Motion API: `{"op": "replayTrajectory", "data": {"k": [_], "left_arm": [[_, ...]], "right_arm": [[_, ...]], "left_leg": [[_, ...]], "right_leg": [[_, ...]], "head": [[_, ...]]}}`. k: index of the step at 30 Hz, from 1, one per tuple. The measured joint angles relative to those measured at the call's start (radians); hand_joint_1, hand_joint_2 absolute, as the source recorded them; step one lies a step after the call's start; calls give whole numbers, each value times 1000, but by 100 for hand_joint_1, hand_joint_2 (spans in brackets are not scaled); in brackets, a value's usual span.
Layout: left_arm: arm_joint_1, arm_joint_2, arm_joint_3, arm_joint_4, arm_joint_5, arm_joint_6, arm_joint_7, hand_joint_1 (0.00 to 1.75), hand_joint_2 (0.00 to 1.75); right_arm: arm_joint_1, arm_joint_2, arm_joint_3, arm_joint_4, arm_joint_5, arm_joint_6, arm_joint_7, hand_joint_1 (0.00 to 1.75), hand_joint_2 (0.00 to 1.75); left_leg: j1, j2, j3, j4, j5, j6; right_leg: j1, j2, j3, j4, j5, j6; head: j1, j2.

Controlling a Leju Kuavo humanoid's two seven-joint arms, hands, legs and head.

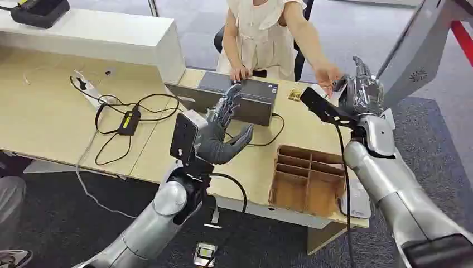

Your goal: Pass the card to the sensor for recognition and then transmit it.

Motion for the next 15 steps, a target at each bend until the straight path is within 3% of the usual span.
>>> {"op": "replayTrajectory", "data": {"k": [15], "left_arm": [[-1,0,-4,7,-7,-12,6,0,175]], "right_arm": [[2,-5,-12,-9,-139,-55,-77,175,175]], "left_leg": [[0,0,0,0,0,0]], "right_leg": [[0,0,0,0,0,0]], "head": [[0,0]]}}
